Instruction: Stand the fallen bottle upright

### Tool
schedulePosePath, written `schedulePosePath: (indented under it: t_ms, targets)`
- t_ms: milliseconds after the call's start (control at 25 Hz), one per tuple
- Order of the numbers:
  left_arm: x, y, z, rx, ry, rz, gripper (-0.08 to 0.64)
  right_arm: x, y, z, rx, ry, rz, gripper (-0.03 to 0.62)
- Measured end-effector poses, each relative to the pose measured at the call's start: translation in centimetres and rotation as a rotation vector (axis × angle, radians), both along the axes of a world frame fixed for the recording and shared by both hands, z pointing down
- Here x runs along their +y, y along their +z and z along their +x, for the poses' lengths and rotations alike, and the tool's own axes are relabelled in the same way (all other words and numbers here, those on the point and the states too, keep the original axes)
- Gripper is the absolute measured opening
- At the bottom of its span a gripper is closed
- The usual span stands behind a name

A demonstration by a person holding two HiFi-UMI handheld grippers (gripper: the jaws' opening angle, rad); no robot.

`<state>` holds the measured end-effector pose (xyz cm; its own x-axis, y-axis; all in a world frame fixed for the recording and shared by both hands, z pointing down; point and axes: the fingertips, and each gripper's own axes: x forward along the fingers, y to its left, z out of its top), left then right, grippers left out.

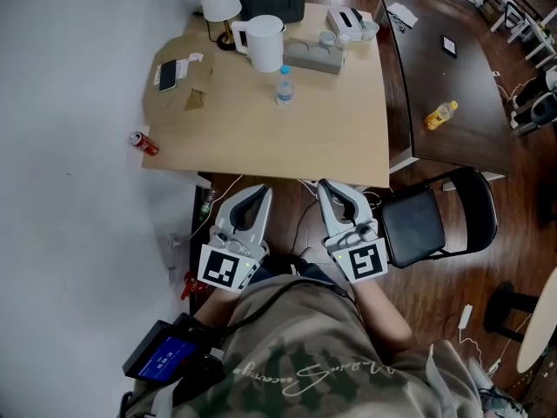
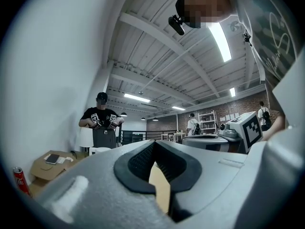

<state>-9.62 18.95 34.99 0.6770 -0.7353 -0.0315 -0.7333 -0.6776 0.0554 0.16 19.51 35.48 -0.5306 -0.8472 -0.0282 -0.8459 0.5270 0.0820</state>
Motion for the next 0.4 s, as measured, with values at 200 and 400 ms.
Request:
schedulePosePath:
  t_ms: [200,400]
  targets:
    - [0.14,0.15,0.63,-0.001,0.023,0.005,0.002,-0.08,-0.04,0.48,0.002,0.007,0.009,0.003]
    - [-0.25,0.17,0.68,-0.006,0.015,0.005,0.0,-0.24,-0.14,0.83,-0.009,0.006,0.023,0.003]
